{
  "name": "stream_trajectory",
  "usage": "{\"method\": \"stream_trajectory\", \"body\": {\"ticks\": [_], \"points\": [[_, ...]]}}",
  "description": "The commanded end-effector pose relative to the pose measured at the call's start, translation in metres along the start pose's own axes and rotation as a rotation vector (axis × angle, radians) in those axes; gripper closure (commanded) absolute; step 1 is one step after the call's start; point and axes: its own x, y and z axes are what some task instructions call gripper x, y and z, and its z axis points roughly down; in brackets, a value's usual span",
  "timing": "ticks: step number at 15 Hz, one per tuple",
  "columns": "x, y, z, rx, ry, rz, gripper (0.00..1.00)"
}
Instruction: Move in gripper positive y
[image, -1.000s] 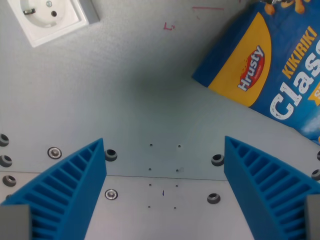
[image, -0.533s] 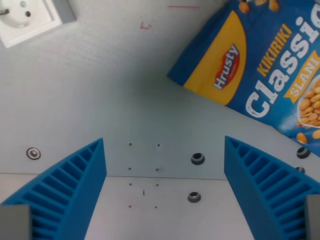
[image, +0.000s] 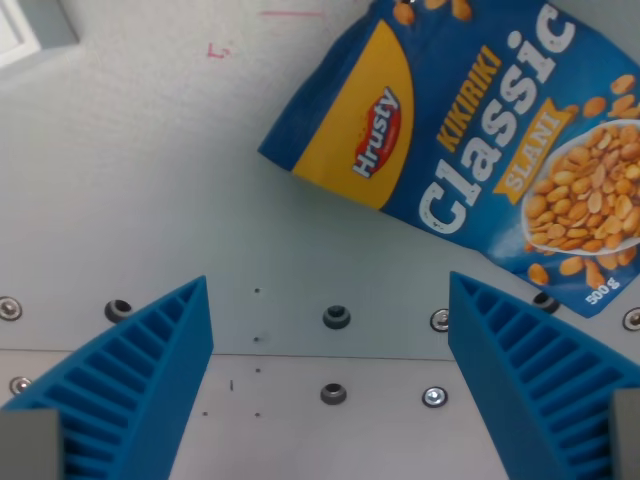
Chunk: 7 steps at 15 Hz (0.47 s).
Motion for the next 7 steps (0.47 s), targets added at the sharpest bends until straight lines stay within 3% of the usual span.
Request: {"method": "stream_trajectory", "body": {"ticks": [1,7], "points": [[0.006,0.017,0.000,0.007,0.001,-0.018,0.00],[0.007,0.046,0.000,0.007,0.001,-0.018,0.00]]}}
